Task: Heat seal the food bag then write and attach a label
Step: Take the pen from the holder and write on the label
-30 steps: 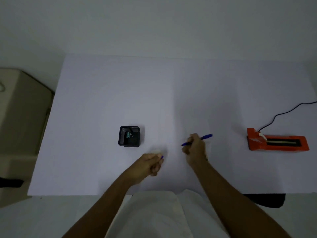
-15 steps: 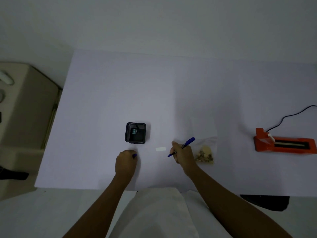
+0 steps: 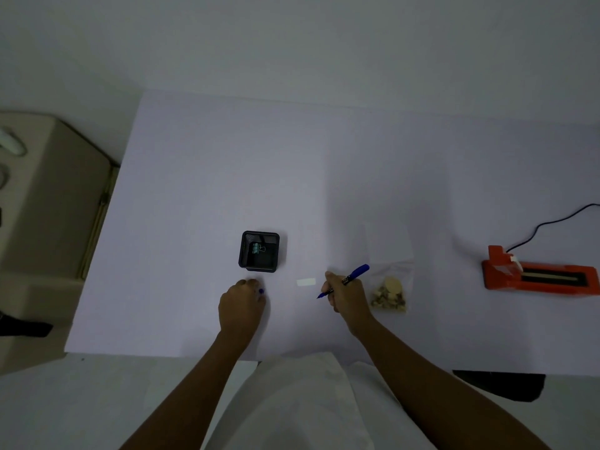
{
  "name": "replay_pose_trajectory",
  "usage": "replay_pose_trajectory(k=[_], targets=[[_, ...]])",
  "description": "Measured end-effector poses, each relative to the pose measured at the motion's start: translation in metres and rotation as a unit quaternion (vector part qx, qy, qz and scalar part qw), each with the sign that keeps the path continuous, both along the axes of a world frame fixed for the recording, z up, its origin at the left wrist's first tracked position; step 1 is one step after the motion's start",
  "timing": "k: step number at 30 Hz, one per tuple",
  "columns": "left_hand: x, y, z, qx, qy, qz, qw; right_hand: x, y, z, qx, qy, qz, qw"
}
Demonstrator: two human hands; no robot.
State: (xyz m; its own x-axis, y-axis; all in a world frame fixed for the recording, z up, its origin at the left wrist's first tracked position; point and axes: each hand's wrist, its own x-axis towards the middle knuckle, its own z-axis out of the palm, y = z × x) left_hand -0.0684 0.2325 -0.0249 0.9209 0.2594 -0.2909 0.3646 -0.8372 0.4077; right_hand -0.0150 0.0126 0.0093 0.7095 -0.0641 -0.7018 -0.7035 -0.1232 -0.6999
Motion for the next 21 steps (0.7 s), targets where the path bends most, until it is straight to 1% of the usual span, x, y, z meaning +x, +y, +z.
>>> replay_pose_trajectory(k=[3, 5, 7, 9, 12, 16, 21], targets=[[0.000, -0.008, 0.003, 0.015, -0.020, -0.031, 0.999, 0.001, -0.001, -0.001, 0.008, -0.012, -0.015, 1.000], [0.000, -0.017, 0.004, 0.007, -0.049, -0.056, 0.997, 0.002, -0.002, -0.002, 0.009, -0.023, -0.027, 0.999], [0.003, -0.029, 0.004, -0.040, -0.076, -0.078, 0.993, 0.003, -0.002, -0.004, 0.006, -0.035, -0.034, 0.999], [0.008, -0.041, 0.002, -0.089, -0.084, -0.102, 0.987, 0.003, -0.003, -0.007, 0.000, -0.046, -0.035, 0.998], [0.017, -0.052, -0.003, -0.112, -0.078, -0.131, 0.982, 0.003, -0.004, -0.011, -0.016, -0.052, -0.030, 0.998], [0.027, -0.058, -0.009, -0.097, -0.071, -0.152, 0.981, 0.004, -0.003, -0.016, -0.046, -0.051, -0.011, 0.998], [0.034, -0.061, -0.012, -0.068, -0.070, -0.159, 0.983, 0.005, -0.004, -0.023, -0.063, -0.077, 0.013, 0.995]])
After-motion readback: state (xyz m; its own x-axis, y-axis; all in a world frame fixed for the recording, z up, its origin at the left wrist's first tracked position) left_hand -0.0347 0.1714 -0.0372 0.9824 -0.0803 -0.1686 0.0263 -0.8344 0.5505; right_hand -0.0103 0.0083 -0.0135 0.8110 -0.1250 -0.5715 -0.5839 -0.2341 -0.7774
